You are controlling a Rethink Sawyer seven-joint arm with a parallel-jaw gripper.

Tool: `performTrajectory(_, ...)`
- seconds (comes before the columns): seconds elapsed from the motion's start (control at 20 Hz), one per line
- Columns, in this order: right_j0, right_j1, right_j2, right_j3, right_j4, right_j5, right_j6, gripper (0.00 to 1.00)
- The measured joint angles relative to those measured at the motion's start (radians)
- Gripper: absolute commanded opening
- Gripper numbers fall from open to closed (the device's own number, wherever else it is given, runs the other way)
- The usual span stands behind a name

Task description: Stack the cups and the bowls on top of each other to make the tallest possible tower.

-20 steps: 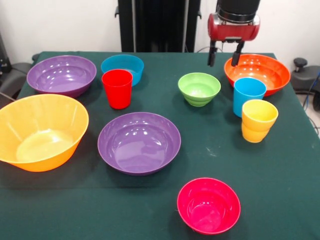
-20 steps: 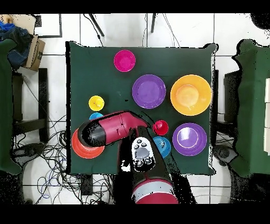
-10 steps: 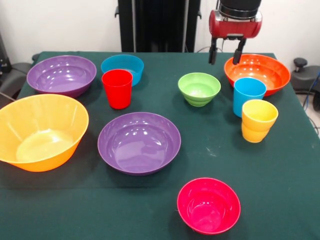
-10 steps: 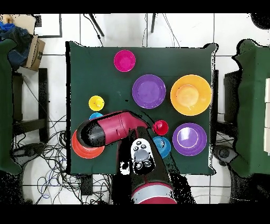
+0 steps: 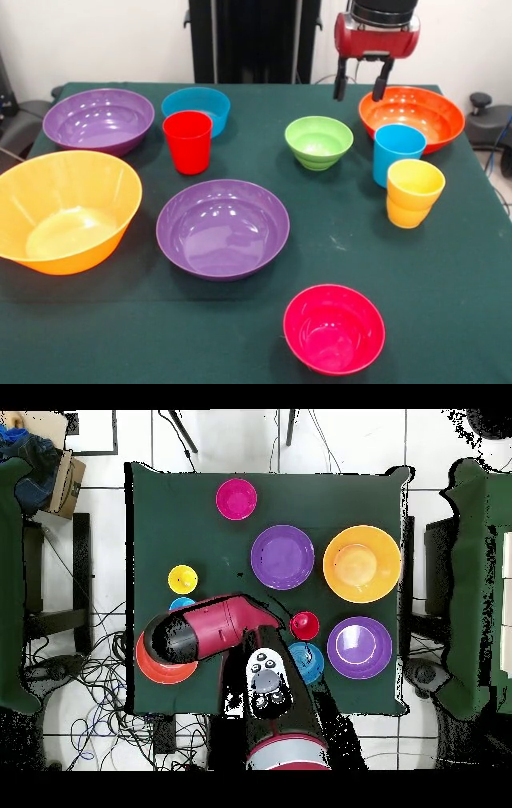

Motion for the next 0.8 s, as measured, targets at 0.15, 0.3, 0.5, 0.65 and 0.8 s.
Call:
performTrajectory(0.15, 0.006, 0.0, -0.003, 0.0, 0.0, 0.0, 0.0, 1.0)
performTrajectory(0.3, 0.017, 0.0, -0.007, 0.0, 0.0, 0.0, 0.0, 1.0)
performTrajectory(0.5, 0.027, 0.003, -0.011, 0.0, 0.0, 0.0, 0.0, 1.0)
performTrajectory(0.65, 0.034, 0.012, -0.014, 0.0, 0.0, 0.0, 0.0, 1.0)
performTrajectory(0.8, 0.034, 0.016, -0.015, 0.0, 0.0, 0.0, 0.0, 1.0)
